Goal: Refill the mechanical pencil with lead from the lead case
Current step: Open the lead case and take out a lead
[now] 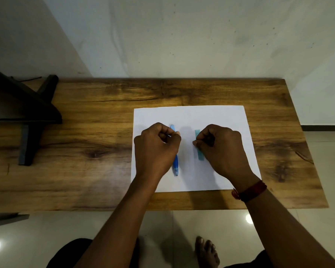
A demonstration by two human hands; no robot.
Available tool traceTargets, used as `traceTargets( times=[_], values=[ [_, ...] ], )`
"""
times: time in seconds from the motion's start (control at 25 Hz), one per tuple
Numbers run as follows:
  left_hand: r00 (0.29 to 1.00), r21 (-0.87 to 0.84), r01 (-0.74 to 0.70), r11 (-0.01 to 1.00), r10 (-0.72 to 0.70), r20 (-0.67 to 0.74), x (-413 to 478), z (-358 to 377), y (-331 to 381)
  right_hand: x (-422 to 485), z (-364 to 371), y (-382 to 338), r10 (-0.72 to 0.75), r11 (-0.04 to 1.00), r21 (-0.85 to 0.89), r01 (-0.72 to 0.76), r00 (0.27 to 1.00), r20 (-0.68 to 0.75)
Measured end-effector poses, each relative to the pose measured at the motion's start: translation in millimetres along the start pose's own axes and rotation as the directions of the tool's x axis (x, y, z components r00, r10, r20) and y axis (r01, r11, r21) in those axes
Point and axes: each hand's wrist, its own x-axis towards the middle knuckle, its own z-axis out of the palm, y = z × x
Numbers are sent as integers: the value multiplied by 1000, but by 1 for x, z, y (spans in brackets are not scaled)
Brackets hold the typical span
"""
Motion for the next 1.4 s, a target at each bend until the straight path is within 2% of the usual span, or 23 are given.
traceTargets(
  times=[0.24, 0.4, 0.6, 0.76, 0.92, 1.04, 1.16, 1.24, 1.32, 1.4],
  values=[
    [998, -52, 64, 997, -65, -24, 5, -3, -4, -2, -3, 1, -19, 998, -62, 18, 1000, -16],
    [988, -107, 132, 986, -139, -63, 10, -7, -6, -5, -2, -2, -34, 988, -156, 18, 994, -99],
    [972, -212, 206, 955, -225, -68, 13, -11, -9, -8, 13, -16, -13, 995, -101, 13, 1000, -1],
    [968, -246, 225, 943, -245, -52, 14, -12, -11, -6, 22, -22, 77, 994, -77, -77, 997, 4],
    [964, -276, 241, 931, -261, -40, 16, -12, -12, -5, 26, -25, 99, 991, -89, -96, 995, 32],
    [965, -279, 239, 930, -260, -39, 16, -13, -12, -7, 20, -26, 91, 994, -63, -91, 996, 0],
    [973, -243, 205, 948, -223, -51, 15, -14, -10, -5, 0, -18, 20, 998, -53, -27, 990, -139],
    [986, -159, 138, 978, -151, -72, 12, -11, -5, -1, -17, -3, 22, 989, -137, -56, 970, -240],
    [998, -58, -4, 998, 0, -67, 2, -3, 4, 3, -32, 14, 83, 973, -183, -138, 957, -279],
    [988, 15, -156, 988, 156, -12, -13, 10, 15, 4, -38, 27, 127, 969, -173, -174, 960, -250]
  ],
)
